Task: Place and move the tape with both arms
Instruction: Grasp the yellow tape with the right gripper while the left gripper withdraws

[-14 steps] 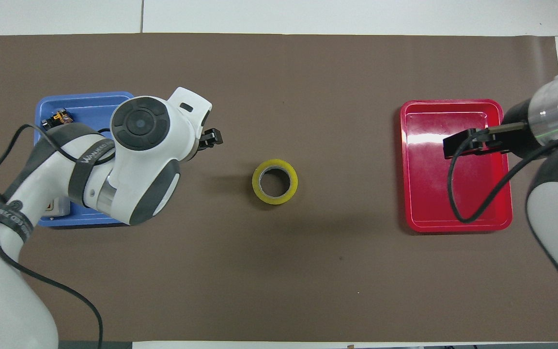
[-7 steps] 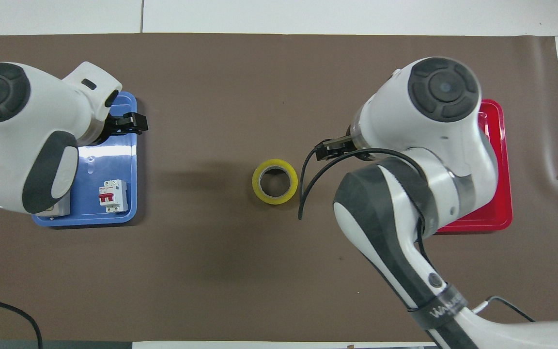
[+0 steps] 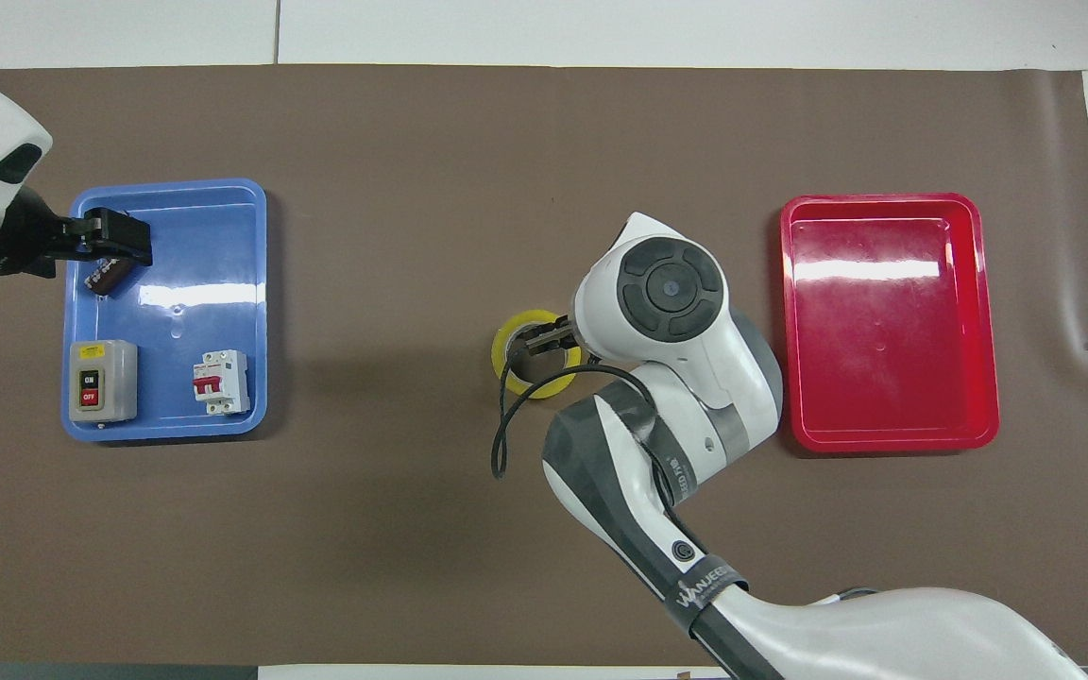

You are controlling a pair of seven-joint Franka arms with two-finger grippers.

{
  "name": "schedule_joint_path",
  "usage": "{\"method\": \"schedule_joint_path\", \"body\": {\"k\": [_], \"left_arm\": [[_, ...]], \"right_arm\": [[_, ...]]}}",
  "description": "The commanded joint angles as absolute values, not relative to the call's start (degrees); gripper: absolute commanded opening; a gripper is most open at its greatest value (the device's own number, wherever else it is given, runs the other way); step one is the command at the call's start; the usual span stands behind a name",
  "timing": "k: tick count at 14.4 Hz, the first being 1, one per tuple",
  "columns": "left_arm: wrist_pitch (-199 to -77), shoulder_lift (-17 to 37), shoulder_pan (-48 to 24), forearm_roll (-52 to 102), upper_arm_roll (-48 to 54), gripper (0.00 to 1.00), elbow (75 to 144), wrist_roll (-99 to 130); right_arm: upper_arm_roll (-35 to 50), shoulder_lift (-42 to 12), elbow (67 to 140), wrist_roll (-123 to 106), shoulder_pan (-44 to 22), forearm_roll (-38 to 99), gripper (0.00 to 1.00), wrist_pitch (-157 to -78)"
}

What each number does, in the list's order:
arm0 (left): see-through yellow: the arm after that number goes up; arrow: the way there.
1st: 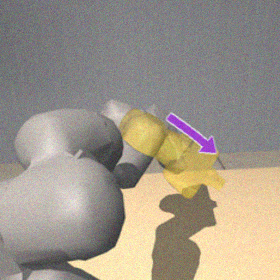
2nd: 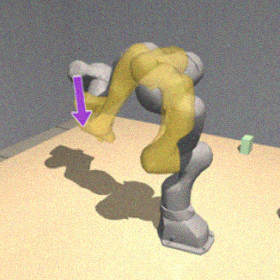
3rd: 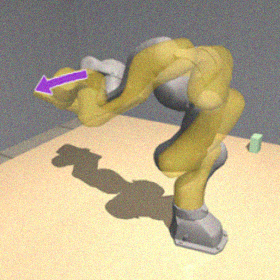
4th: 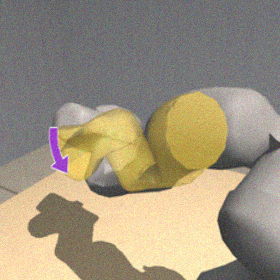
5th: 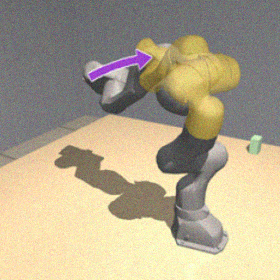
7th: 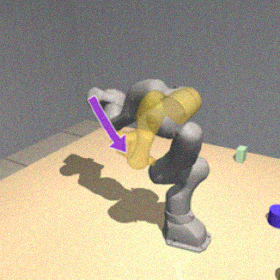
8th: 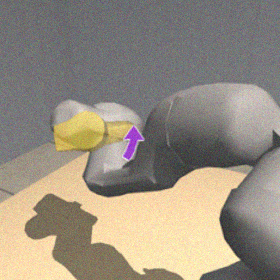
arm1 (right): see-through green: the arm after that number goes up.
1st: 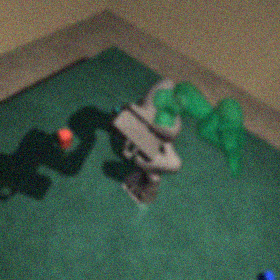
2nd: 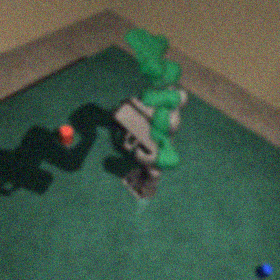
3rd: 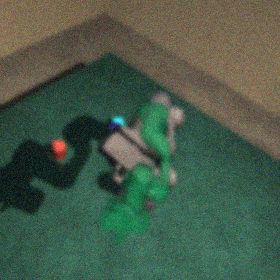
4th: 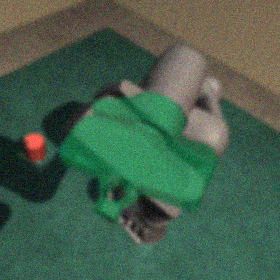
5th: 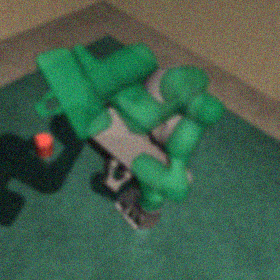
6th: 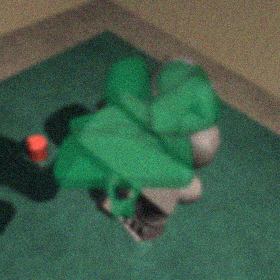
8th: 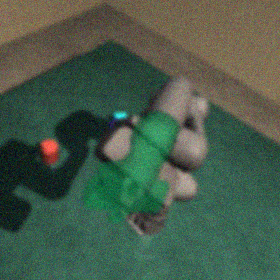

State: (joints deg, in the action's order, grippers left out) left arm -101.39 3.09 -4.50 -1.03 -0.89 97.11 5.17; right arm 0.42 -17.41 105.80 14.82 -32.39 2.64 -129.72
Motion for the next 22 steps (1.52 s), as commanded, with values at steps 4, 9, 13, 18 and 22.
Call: {"method": "schedule_joint_path", "body": {"k": [4,9,13,18,22], "left_arm": [[-95.37,0.53,-1.15,0.44,-1.23,1.0,95.09,-0.17],[-93.25,-1.49,1.14,0.44,-1.32,1.0,96.06,-4.74],[-91.76,-1.41,3.33,-0.09,-1.49,1.0,93.61,-4.83],[-91.5,-1.66,2.55,0.0,-1.32,1.0,94.38,-4.57],[-91.05,-5.27,2.55,0.0,-1.05,1.0,99.75,-4.92]], "right_arm": [[0.26,-19.86,110.12,15.2,-33.48,-0.08,1.0,-140.71],[0.26,-20.3,115.84,11.6,-33.31,-1.05,1.0,-149.94],[0.26,-20.39,116.19,11.78,-33.66,-1.05,1.0,-149.85],[0.26,-20.13,117.16,11.78,-34.36,-1.05,0.59,-149.76],[0.26,-20.13,116.9,11.78,-34.37,-1.05,0.0,-149.5]]}}
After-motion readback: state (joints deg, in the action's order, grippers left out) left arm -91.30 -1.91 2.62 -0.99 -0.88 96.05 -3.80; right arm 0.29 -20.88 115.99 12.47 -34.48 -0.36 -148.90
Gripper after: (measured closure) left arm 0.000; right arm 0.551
